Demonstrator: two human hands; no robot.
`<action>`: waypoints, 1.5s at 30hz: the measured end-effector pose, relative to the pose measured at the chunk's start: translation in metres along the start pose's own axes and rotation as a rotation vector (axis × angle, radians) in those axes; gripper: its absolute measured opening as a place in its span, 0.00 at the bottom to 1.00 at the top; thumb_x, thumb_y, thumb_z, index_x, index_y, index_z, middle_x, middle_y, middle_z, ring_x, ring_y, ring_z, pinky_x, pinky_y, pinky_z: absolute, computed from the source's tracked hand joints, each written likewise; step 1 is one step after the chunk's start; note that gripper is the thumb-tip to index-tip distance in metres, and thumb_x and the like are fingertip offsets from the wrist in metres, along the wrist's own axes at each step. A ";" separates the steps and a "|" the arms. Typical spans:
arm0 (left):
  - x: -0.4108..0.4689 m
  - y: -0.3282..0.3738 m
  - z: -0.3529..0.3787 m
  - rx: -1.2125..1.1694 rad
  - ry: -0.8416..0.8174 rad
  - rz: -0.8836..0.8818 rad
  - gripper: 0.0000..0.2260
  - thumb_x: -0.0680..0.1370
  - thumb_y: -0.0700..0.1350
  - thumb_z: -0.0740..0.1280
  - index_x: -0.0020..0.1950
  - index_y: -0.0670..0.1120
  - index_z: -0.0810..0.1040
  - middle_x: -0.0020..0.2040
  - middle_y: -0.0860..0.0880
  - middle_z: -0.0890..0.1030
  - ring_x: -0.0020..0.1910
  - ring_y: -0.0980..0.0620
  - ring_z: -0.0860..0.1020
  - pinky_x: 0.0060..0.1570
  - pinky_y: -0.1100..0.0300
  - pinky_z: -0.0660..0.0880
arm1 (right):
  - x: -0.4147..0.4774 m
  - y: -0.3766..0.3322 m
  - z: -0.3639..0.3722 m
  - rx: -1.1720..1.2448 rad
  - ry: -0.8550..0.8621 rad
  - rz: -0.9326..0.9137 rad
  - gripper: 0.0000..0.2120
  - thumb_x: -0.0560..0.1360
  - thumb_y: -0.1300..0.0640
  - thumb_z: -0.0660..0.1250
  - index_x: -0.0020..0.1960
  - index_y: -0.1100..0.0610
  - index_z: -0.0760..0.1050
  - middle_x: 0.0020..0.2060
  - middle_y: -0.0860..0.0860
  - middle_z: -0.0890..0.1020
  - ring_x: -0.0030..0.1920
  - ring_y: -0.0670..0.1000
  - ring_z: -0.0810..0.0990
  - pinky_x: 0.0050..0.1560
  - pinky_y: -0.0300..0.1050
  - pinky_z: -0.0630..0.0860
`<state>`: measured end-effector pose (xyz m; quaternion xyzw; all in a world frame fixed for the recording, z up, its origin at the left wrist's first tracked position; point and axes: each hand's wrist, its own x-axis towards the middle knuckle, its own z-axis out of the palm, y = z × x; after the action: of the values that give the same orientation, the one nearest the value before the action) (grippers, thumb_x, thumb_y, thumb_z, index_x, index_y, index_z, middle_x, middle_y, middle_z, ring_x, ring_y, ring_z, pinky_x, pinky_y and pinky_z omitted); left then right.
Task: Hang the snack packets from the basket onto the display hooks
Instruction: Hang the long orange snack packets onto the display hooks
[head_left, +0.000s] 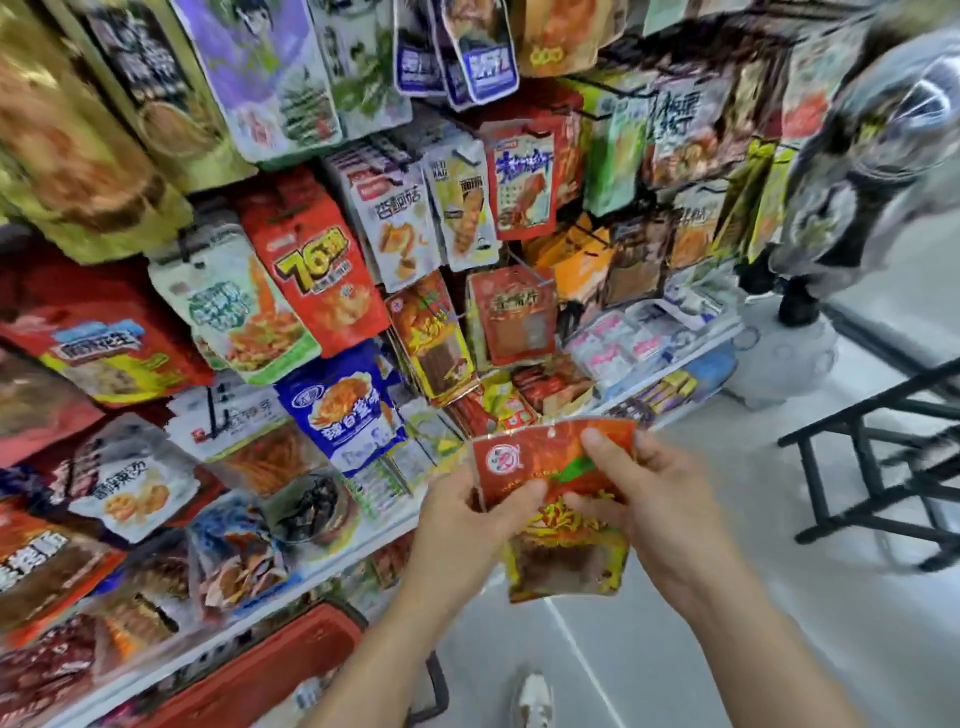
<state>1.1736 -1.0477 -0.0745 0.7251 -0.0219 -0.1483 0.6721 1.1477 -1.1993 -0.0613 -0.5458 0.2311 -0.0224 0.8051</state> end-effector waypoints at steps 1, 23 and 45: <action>0.011 0.008 0.003 -0.036 0.039 0.010 0.03 0.73 0.39 0.72 0.44 0.47 0.82 0.38 0.53 0.85 0.37 0.57 0.82 0.37 0.65 0.77 | 0.010 -0.003 0.000 -0.008 -0.017 0.004 0.07 0.74 0.58 0.69 0.39 0.57 0.85 0.40 0.57 0.86 0.39 0.50 0.84 0.38 0.43 0.82; 0.219 -0.061 -0.004 0.014 0.553 -0.145 0.09 0.73 0.38 0.73 0.36 0.50 0.86 0.37 0.46 0.85 0.40 0.44 0.83 0.43 0.45 0.82 | 0.279 0.050 0.033 -0.321 -0.464 0.151 0.13 0.77 0.52 0.67 0.41 0.58 0.84 0.39 0.56 0.86 0.42 0.51 0.85 0.45 0.46 0.82; 0.298 -0.108 -0.040 0.260 0.746 0.205 0.08 0.70 0.38 0.76 0.41 0.51 0.85 0.35 0.55 0.84 0.34 0.56 0.81 0.36 0.63 0.78 | 0.372 0.096 0.070 -0.124 -0.624 0.031 0.13 0.74 0.50 0.65 0.43 0.56 0.86 0.46 0.55 0.86 0.51 0.51 0.84 0.52 0.47 0.80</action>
<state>1.4504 -1.0675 -0.2333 0.8021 0.1327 0.1970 0.5479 1.4867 -1.2074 -0.2558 -0.5706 -0.0181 0.1724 0.8027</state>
